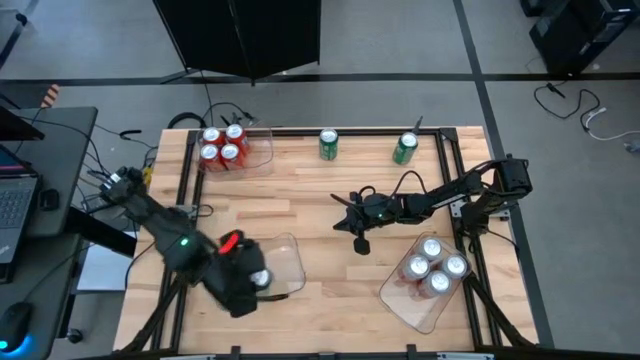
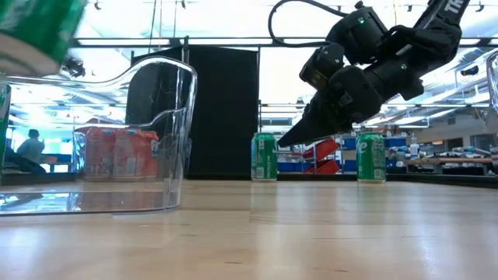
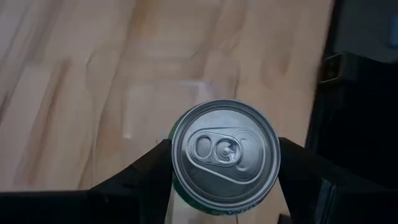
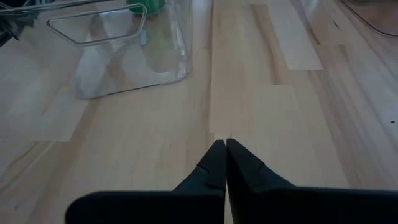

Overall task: Sort soda cans
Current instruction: Put the green soda can into the bottom right transparent bin

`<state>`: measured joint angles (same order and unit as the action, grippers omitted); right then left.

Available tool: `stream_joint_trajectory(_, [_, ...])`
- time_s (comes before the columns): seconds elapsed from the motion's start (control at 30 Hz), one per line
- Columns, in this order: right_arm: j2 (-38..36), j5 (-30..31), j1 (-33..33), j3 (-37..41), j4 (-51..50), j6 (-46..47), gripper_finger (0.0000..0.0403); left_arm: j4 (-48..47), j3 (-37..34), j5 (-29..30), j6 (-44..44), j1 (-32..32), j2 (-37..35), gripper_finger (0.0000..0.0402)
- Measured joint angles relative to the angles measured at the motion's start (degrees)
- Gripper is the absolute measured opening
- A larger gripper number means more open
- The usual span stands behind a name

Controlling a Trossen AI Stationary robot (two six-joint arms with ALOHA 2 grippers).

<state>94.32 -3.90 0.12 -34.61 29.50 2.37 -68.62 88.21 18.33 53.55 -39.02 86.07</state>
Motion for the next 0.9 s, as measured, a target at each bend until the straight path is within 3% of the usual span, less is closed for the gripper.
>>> stream_joint_trajectory(0.17, [0.00, 0.00, 0.00, 0.00, 0.20, 0.00, 0.0000, -2.95, -2.33, 1.99, 13.80, -6.07, -0.14, 0.0237])
stream_joint_trajectory(0.37, [0.00, 0.00, 0.00, 0.00, 0.49, 0.00, 0.0000, -2.82, -7.57, 1.49, 23.17, -10.32, -0.13, 0.0237])
stream_joint_trajectory(0.9, [0.00, 0.00, 0.00, 0.00, 0.46, 0.00, 0.0000, 2.29, -16.39, -3.39, 28.01, -12.85, -0.14, 0.0237])
